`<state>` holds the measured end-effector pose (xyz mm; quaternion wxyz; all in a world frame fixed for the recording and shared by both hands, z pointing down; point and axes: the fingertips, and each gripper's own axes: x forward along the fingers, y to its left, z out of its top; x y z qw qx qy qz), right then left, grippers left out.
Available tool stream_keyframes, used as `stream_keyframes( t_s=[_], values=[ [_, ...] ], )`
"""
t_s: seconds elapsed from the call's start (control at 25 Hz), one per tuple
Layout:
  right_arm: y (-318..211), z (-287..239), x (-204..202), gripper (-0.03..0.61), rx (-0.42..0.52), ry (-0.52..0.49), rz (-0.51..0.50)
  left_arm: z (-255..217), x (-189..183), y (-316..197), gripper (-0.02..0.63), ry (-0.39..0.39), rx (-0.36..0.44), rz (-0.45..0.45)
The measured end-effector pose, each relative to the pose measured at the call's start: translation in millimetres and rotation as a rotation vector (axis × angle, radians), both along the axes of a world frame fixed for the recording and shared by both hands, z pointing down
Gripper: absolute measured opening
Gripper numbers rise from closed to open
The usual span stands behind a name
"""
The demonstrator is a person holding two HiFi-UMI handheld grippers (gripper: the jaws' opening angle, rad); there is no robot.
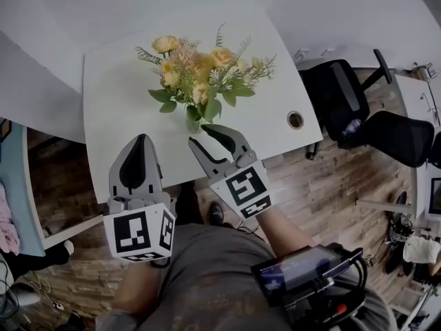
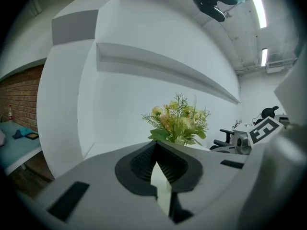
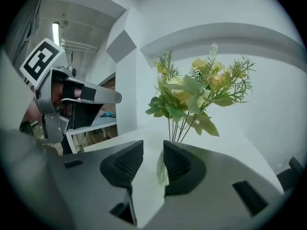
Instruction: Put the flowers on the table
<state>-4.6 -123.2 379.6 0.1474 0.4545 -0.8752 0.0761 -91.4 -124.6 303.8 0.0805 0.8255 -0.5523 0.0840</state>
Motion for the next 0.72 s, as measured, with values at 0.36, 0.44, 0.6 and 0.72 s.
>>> stream_keyframes(
  t_s=[0.36,0.44,0.6,0.72],
  values=[
    [20.8,-38.3,13.4,0.020,0.085,-0.056,0.046,-4.7,19.1,18.1,0.005,0.008,0.019,0.043],
    [26.8,-52.6,15.6,0.011,0.103,-0.083,0.061,-7.1,25.8,23.4,0.005,0.009,0.027,0.054],
    [38.0,-71.5,22.4,0.008,0.095,-0.120,0.097,-18.6,44.1,35.9,0.005,0.014,0.055,0.080],
    [44.0,-84.4,28.0,0.008,0.114,-0.129,0.115,-30.6,53.4,43.2,0.005,0.015,0.085,0.092]
  ],
)
